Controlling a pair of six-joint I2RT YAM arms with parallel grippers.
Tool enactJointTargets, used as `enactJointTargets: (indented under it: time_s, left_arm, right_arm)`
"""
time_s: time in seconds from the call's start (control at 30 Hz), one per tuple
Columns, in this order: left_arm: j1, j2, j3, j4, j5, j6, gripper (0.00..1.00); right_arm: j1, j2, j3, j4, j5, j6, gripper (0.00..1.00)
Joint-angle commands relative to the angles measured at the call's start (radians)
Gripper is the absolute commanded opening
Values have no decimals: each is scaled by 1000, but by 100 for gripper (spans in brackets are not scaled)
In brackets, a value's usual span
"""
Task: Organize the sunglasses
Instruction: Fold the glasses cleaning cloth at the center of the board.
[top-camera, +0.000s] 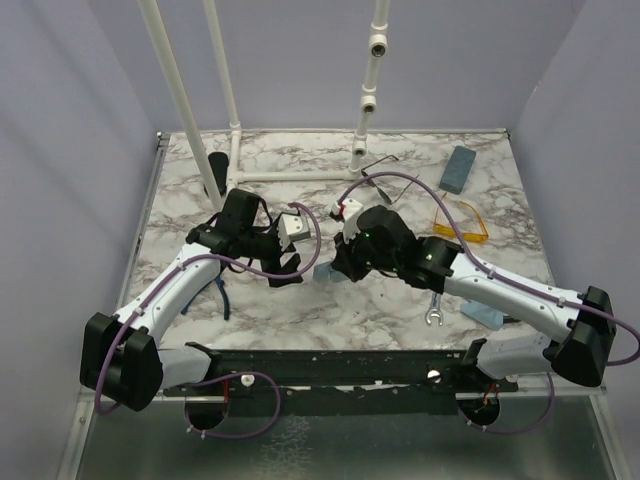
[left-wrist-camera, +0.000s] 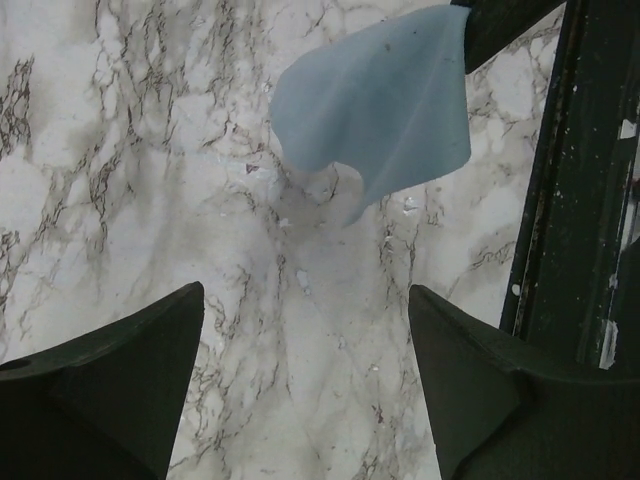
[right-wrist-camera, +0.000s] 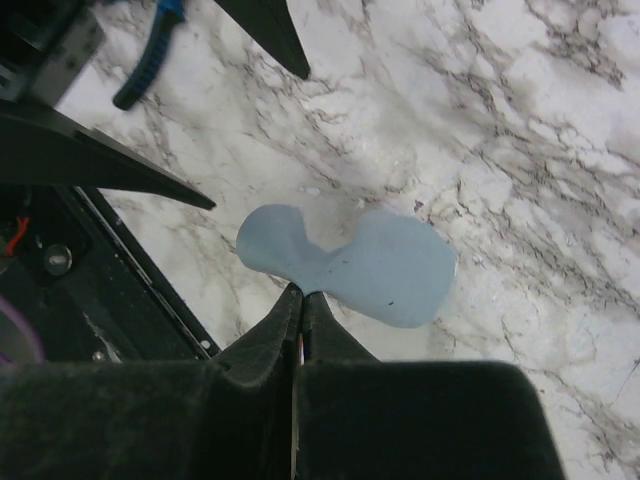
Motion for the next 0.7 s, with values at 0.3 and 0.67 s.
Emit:
enactJointTargets:
  time_s: [0.3, 0.67]
  left_arm:
    - [-4, -27, 12, 64, 141, -61, 78]
    - [-10, -21, 14, 117, 147, -110, 55]
  right_arm:
    - [-3, -45, 139, -19, -65, 49, 1]
    - [-11, -60, 131, 5, -95, 44, 0]
